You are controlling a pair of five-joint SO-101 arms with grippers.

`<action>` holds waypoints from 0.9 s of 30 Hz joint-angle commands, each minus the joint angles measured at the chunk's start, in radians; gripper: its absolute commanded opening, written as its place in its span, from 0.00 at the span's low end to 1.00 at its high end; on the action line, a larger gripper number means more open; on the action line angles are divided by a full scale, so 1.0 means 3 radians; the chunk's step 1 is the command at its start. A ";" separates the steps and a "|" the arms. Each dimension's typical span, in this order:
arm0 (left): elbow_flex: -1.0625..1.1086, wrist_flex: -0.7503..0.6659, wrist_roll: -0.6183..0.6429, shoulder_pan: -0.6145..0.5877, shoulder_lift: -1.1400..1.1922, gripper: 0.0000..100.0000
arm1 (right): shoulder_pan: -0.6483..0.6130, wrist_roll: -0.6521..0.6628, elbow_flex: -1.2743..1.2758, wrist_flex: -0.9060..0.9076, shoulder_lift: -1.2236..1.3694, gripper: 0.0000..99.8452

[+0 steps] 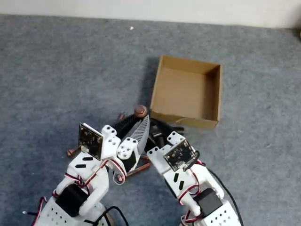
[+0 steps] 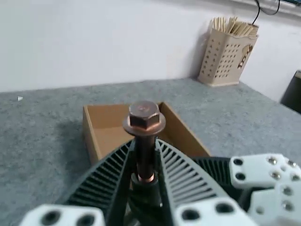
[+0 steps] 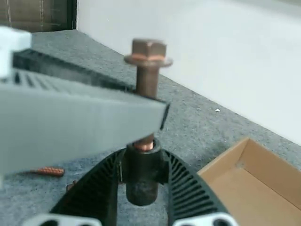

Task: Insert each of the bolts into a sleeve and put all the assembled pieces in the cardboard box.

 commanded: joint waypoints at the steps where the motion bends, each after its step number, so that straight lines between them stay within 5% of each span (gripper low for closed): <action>1: -0.0187 0.0107 -0.0020 0.0115 -0.0049 0.01 | 0.0008 0.0015 0.0330 -0.0038 -0.0059 0.00; 4: -0.0182 0.0256 -0.0020 0.0105 -0.0043 0.04 | 0.0013 0.0010 0.0325 -0.0038 -0.0059 0.00; 11: -0.0212 0.0675 -0.0020 0.0090 -0.0043 0.29 | 0.0018 0.0010 0.0330 -0.0038 -0.0059 0.00; 21: -0.0222 0.0696 -0.0036 -0.0279 -0.0049 0.29 | 0.0448 0.0005 0.0350 -0.0043 -0.0059 0.00; 27: -0.0345 0.0696 -0.0619 -0.0688 -0.0054 0.24 | 0.0749 -0.0302 0.0350 -0.0033 -0.0059 0.00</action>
